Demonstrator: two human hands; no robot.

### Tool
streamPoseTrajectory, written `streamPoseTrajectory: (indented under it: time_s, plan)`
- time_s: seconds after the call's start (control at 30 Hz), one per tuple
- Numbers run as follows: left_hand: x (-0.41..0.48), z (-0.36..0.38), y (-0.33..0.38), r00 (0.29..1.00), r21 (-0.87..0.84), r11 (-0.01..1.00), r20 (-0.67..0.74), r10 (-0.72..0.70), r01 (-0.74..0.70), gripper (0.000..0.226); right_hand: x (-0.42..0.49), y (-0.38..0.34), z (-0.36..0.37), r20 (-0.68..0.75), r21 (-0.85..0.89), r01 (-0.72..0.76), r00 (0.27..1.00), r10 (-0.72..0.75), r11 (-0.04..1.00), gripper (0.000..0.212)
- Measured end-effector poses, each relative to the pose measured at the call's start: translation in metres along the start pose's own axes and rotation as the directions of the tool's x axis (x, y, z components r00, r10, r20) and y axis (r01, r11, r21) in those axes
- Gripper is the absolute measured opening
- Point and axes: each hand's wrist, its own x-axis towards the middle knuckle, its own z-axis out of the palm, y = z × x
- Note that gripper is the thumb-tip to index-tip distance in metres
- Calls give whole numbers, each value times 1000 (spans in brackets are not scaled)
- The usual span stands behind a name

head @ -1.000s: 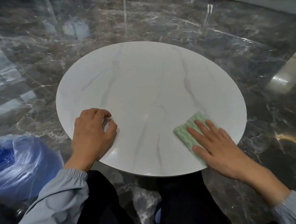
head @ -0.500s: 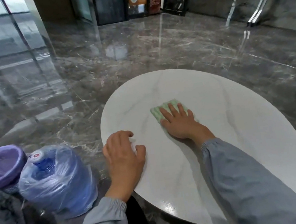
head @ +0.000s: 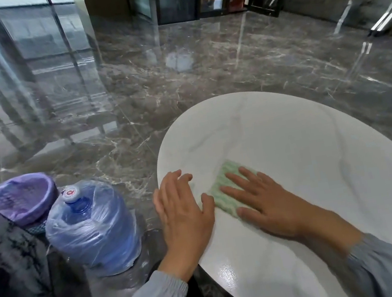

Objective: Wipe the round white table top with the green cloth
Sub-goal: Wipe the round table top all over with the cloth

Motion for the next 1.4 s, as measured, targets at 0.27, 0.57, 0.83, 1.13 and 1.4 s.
streamPoseTrajectory:
  time_s: [0.27, 0.57, 0.83, 1.13, 1.4]
  plan:
    - [-3, 5, 1, 1000, 103, 995, 17, 15, -16, 40, 126, 84, -35, -44, 18, -403, 914, 404, 915, 58]
    - [-2, -5, 8, 999, -49, 998, -14, -39, 38, 37, 232, -19, -47, 22, -35, -41, 999, 42, 999, 58]
    - [-2, -11, 12, 997, -147, 986, 0, -75, 75, 34, 95, -42, -8, 13, -66, 219, 976, -219, 973, 58]
    - [-6, -14, 15, 1000, -144, 990, 31, -1, 5, 22, -44, -32, 14, -15, 22, -6, 1000, 7, 1000, 55]
    - [-7, -17, 20, 943, 67, 969, 253, 215, -239, 36, -104, -32, 21, -176, 267, -87, 975, 137, 960, 54]
